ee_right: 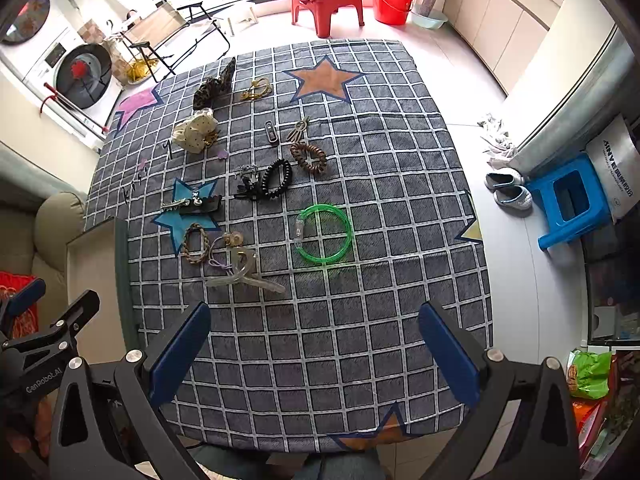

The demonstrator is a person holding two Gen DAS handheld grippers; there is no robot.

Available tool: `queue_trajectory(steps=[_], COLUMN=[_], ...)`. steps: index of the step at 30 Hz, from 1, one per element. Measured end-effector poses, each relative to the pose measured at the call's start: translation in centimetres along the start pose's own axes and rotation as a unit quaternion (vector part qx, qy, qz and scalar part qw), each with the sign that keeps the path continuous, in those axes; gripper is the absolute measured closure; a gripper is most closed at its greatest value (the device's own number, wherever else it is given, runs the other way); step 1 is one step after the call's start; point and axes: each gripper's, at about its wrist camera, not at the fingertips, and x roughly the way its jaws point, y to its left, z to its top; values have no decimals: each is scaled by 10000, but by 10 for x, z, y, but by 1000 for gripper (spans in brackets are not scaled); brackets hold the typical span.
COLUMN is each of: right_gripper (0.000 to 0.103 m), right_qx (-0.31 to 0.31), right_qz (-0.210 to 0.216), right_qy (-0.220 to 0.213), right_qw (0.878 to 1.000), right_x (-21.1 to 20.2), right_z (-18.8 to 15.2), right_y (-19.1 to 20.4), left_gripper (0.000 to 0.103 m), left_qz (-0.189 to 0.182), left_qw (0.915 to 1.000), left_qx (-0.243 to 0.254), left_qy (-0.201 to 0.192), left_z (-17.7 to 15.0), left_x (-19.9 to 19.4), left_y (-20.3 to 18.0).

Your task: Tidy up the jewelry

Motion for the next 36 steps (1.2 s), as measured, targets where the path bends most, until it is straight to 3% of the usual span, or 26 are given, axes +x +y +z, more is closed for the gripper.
queue_trajectory(steps=[36], right_gripper=[0], right_qx=[1], right_qz=[6], right_qy=[-4], right_qw=[10000], right_x=[1], right_z=[-3], right_y=[-1], left_gripper=[0], left_qz=[63], left_qw=[10000], left_qx=[-50], left_qy=[54], left_z=[-2], left_x=[6], left_y=[1])
